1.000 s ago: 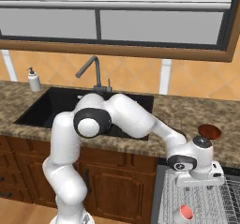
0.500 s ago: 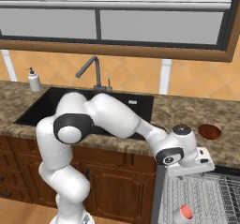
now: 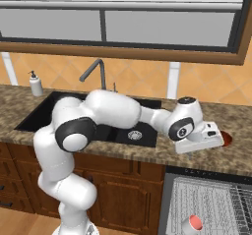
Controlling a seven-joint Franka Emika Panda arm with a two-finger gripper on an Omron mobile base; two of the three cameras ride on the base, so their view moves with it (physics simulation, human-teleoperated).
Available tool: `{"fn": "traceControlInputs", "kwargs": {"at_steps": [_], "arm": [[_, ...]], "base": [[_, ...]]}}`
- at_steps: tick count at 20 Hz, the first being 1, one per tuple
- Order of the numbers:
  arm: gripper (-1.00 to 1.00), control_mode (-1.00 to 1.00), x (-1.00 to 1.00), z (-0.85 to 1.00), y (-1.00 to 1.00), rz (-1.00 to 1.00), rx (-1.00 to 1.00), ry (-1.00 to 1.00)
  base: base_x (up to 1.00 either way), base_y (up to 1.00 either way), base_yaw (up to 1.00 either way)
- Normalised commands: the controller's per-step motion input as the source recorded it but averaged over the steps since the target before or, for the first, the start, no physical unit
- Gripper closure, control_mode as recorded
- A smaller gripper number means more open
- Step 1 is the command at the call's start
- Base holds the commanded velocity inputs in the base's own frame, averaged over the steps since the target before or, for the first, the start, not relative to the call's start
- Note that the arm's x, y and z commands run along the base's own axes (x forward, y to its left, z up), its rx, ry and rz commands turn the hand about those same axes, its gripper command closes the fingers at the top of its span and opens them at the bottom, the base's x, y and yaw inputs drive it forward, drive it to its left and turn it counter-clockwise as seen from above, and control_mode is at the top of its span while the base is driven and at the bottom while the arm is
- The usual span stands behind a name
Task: Pick up the cup and bowl from the counter, place them in the dishwasher, and close the dishwasher door.
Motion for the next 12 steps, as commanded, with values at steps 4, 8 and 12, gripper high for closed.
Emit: {"fn": "traceControlInputs", "kwargs": {"at_steps": [4,8,12], "arm": [[-1.0,-1.0,1.0,0.0,-0.3,-0.08,-0.14,0.05],[-1.0,-1.0,1.0,0.0,-0.65,-0.05,0.04,0.09],[-1.0,-1.0,0.79,-0.05,-0.53,0.08,0.03,0.0]], "base": [[0.0,0.0,0.0],[0.0,0.0,0.0],[0.0,0.0,0.0]]}}
